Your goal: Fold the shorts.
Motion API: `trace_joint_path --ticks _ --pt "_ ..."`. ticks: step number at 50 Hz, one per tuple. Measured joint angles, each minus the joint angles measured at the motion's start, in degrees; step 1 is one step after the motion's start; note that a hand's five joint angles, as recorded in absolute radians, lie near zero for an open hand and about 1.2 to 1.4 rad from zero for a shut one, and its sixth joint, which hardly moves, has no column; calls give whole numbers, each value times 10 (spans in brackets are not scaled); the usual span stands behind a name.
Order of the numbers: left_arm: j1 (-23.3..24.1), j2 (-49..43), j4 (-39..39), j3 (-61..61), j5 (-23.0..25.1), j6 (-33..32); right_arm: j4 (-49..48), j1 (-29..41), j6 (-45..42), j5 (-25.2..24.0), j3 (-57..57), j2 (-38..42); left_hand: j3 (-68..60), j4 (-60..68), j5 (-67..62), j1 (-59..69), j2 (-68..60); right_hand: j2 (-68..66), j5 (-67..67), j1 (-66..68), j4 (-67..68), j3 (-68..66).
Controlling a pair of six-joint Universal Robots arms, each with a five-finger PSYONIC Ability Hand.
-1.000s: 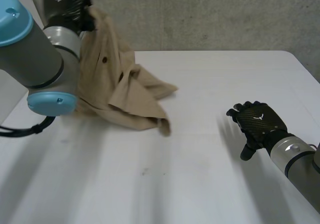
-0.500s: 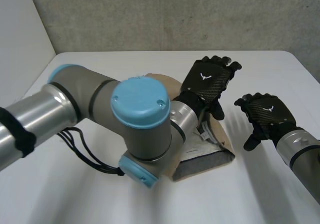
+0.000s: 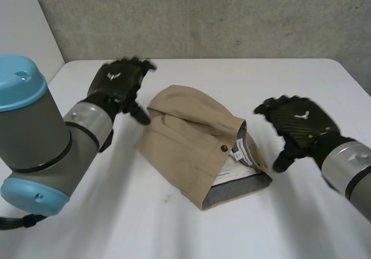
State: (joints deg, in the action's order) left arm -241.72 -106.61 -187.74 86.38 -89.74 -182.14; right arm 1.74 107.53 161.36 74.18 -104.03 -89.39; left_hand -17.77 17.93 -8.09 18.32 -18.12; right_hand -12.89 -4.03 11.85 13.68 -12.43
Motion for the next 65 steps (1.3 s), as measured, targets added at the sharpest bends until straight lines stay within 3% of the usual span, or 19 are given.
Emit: trace_joint_path --ticks 5,9,18,28,37,39,41,42,46,49,55,65 --pt "-32 -45 11 4 7 -6 41 52 52 -9 23 11 -56 56 -56 56 -55 0 0 0 0 0" --pt "-57 -98 15 -1 30 -30 54 118 95 -7 57 68 -76 76 -77 71 -72 0 0 0 0 0" --pt "-65 -165 14 -9 83 -88 46 187 110 9 100 161 -74 74 -73 69 -70 0 0 0 0 0" --pt "-58 -222 4 -34 82 -110 -24 236 105 109 142 268 -76 73 -70 67 -72 0 0 0 0 -1" --pt "-43 -250 -26 -61 54 -109 -56 261 105 145 164 323 -233 232 -228 216 -233 -7 -7 5 6 -20" --pt "-35 -255 -36 -64 46 -109 -62 265 107 150 167 332 -357 356 -344 299 -354 -59 -45 43 50 -70" --pt "-30 -256 -41 -65 41 -109 -68 267 107 155 168 335 -378 377 -361 312 -376 -95 -75 78 85 -104" --pt "-26 -257 -45 -66 36 -109 -71 268 107 158 168 337 -411 408 -386 336 -409 -95 -75 78 85 -104" --pt "-20 -253 -50 -65 23 -108 -94 271 103 177 169 342 -477 483 -443 384 -476 -433 -390 359 412 -420" --pt "-18 -238 -51 -62 13 -105 -109 269 97 193 173 340 -497 505 -457 393 -494 -544 -512 445 536 -545" --pt "-17 -201 -49 -56 9 -101 -114 266 86 202 180 330 -501 507 -457 393 -498 -545 -519 445 543 -551" --pt "9 -24 -38 -35 12 -98 -109 176 24 192 190 200 -502 507 -457 402 -501 -545 -523 445 543 -551"
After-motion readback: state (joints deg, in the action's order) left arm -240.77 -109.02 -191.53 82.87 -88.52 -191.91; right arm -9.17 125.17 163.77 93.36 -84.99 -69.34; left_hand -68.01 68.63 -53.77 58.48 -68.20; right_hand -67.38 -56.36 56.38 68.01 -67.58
